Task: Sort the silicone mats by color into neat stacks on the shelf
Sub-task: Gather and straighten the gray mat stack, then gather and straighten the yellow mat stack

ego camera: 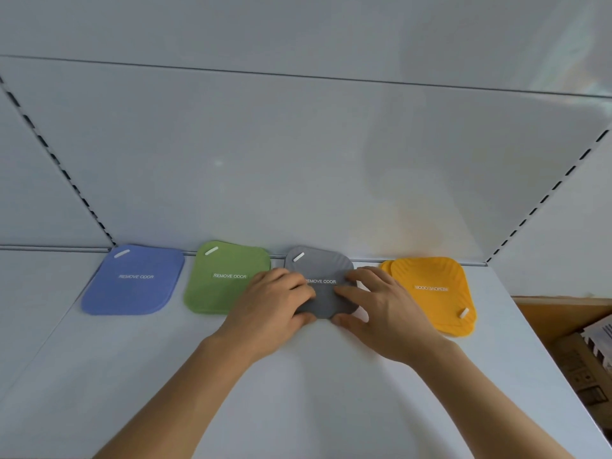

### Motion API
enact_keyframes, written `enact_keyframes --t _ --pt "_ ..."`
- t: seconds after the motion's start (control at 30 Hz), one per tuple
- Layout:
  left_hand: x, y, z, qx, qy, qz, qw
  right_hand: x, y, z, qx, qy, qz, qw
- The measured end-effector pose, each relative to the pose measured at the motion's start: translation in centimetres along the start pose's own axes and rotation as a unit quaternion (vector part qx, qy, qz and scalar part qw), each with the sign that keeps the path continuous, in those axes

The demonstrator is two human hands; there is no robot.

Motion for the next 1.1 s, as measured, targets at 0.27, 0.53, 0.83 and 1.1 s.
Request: enact_keyframes --t 0.27,0.53,0.83,1.1 --pt "-0.8 0.2 -0.7 -0.023 0.021 -0.002 1.000 -0.2 0.7 -0.2 0.003 0.034 0.022 0.999" --pt "-1.2 0.1 -0.8 -0.041 0.016 -0.011 0.999 -0.7 0.8 -0.3 0.025 0.052 0.054 0.997" --pt "-1.2 -0.4 -0.7 -0.056 0.008 -0.003 0.998 -1.2 1.1 0.1 0.047 0.035 0.054 0.997" --pt "0.6 -1.1 -1.0 0.013 -0.024 0.003 1.000 -0.7 3.6 -1.6 0.113 0.069 0.089 0.987"
Point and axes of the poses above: each hand's wrist, its own y-axis away from the middle knuckle, its own z-axis out of the palm, x = y × z, the point moved 4 cm from there along -y, towards the middle knuckle, and after that the axes turned 5 degrees about -y, right-handed, at the moved point
